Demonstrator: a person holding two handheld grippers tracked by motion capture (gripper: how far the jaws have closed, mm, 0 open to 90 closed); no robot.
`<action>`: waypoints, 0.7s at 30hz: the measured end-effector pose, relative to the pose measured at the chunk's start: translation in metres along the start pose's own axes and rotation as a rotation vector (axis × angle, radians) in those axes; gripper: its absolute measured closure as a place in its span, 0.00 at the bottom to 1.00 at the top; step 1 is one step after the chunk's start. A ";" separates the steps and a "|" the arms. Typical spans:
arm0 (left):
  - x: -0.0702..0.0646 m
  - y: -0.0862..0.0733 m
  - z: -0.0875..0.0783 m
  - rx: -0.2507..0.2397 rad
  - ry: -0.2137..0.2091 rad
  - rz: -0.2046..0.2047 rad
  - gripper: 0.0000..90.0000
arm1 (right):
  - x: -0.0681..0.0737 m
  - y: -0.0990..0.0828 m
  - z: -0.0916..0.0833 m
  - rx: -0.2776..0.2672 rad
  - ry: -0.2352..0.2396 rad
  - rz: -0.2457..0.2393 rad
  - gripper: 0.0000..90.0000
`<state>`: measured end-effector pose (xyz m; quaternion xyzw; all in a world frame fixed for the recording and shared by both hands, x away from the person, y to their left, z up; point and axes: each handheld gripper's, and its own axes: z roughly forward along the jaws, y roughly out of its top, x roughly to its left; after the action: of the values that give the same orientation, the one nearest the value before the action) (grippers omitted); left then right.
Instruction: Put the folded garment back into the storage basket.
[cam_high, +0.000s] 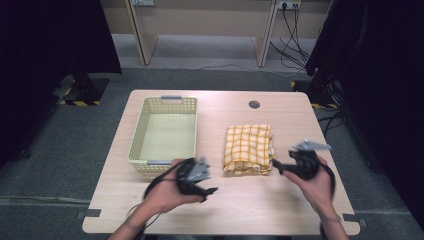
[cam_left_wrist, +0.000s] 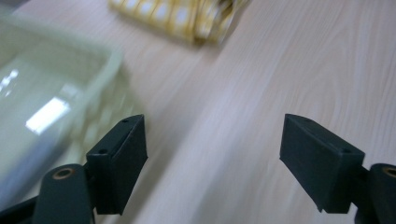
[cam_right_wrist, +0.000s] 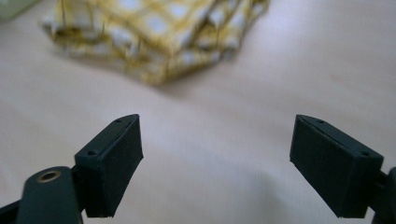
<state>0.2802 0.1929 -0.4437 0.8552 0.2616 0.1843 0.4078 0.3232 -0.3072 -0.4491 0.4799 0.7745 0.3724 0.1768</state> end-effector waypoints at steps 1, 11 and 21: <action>0.001 -0.019 -0.007 -0.018 0.033 -0.045 0.22 | 0.003 -0.020 -0.011 -0.007 -0.007 0.008 0.17; 0.009 -0.040 -0.009 -0.086 0.090 -0.124 0.20 | 0.001 -0.026 -0.018 -0.057 -0.053 0.072 0.09; 0.005 -0.027 -0.002 -0.120 0.108 -0.114 0.20 | 0.005 -0.017 -0.010 -0.058 -0.064 0.053 0.08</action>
<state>0.2752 0.2117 -0.4636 0.8016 0.3200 0.2218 0.4537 0.3036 -0.3114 -0.4548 0.5066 0.7443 0.3838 0.2052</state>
